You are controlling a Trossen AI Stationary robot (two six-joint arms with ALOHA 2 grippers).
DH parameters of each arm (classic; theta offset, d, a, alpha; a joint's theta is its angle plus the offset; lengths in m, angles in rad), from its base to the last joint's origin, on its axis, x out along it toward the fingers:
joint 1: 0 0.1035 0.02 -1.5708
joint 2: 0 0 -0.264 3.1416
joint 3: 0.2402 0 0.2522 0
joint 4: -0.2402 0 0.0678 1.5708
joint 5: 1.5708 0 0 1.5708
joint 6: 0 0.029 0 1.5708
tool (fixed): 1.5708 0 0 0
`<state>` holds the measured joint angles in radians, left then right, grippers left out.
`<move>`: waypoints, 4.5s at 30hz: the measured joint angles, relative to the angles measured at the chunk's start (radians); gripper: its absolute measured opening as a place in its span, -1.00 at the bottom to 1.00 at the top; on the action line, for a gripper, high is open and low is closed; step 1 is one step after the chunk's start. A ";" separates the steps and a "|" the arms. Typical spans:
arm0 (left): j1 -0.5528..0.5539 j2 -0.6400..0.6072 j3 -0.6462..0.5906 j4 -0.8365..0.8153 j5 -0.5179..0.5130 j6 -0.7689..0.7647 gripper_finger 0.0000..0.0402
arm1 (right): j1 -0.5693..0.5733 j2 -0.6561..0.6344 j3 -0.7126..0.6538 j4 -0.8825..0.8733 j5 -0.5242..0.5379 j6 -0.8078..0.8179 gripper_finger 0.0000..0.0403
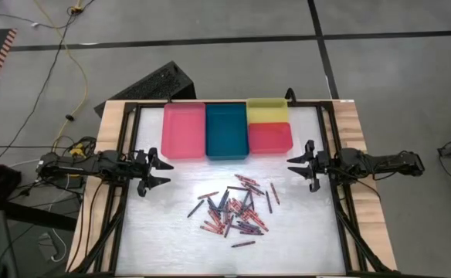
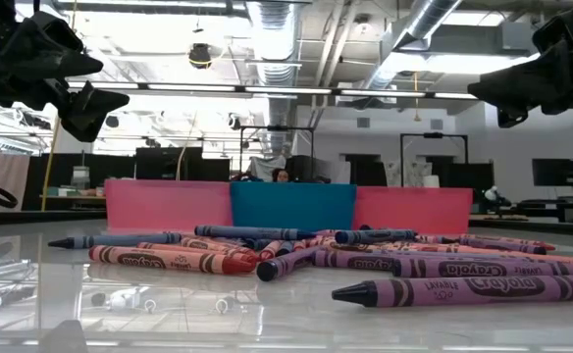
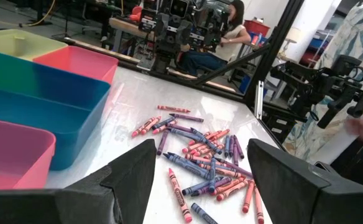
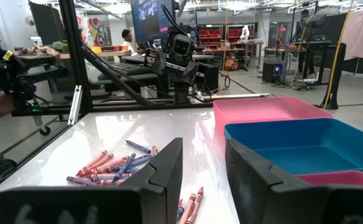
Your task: Sort crayons
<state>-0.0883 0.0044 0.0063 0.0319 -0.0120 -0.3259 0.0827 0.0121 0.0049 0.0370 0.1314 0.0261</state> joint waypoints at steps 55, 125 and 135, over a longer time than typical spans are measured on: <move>0.000 0.000 0.000 0.176 -0.183 0.007 0.22 | 0.123 0.896 0.750 -0.815 0.315 0.818 -0.33; 0.000 0.002 0.000 0.031 -0.198 -0.158 0.22 | 0.229 1.610 0.813 -0.628 0.136 1.302 -0.95; 0.000 0.002 0.000 0.033 -0.198 -0.185 0.22 | 0.171 1.614 1.002 -0.819 0.187 1.131 -0.99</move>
<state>-0.0883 0.0063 0.0063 0.0653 -0.2104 -0.5110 0.2536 1.6257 1.0065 -0.7822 0.3184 1.1570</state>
